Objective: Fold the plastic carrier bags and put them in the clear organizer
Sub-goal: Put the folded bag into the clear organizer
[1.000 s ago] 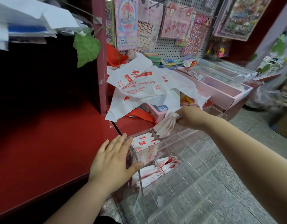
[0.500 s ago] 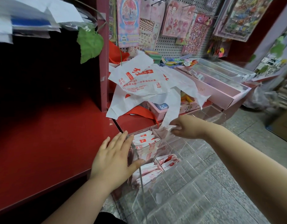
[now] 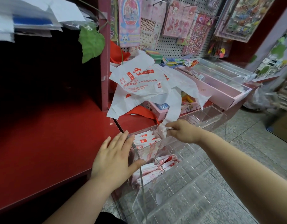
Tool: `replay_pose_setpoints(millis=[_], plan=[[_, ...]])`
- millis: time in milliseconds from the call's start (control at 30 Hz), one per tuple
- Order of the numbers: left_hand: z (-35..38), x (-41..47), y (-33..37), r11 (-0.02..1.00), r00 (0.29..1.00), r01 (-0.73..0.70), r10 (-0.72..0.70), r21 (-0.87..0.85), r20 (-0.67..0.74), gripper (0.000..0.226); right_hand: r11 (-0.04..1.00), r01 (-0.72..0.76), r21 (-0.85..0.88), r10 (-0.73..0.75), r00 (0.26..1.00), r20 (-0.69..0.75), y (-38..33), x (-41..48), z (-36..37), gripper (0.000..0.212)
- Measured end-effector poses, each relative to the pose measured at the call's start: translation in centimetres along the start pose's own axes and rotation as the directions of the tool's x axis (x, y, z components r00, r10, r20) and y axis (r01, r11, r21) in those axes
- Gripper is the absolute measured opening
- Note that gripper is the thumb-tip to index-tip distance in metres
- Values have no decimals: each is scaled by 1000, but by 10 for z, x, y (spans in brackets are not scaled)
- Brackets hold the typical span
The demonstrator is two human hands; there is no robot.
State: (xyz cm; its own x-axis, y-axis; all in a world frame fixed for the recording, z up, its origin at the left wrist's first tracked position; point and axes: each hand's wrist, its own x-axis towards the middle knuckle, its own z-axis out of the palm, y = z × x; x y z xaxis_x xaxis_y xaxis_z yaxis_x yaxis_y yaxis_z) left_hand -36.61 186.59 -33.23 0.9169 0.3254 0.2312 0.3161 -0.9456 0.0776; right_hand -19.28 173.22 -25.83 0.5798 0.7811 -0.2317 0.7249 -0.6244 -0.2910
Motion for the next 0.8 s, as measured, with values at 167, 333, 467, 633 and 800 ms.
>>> replay_pose_setpoints(millis=[167, 333, 467, 633, 800], plan=[[-3, -1, 1, 999, 999, 5, -3, -45, 41, 87, 991, 16, -130, -24, 998, -61, -1, -2, -1, 18], [-5, 0, 1, 998, 995, 13, -7, -54, 103, 87, 924, 57, -378, -86, 995, -59, -8, -1, 1, 27], [-13, -1, 3, 995, 995, 25, -15, -96, 102, 100, 921, 15, -389, 10, 998, 64, -12, 7, 1, 38], [-11, -3, 3, 995, 979, 23, -4, -92, 206, 89, 998, -17, -58, 10, 993, -117, -6, -1, -8, 30], [-19, -1, 0, 996, 981, 19, -3, -82, 192, 128, 996, -30, -78, -16, 848, -530, 2, -1, -15, 24]])
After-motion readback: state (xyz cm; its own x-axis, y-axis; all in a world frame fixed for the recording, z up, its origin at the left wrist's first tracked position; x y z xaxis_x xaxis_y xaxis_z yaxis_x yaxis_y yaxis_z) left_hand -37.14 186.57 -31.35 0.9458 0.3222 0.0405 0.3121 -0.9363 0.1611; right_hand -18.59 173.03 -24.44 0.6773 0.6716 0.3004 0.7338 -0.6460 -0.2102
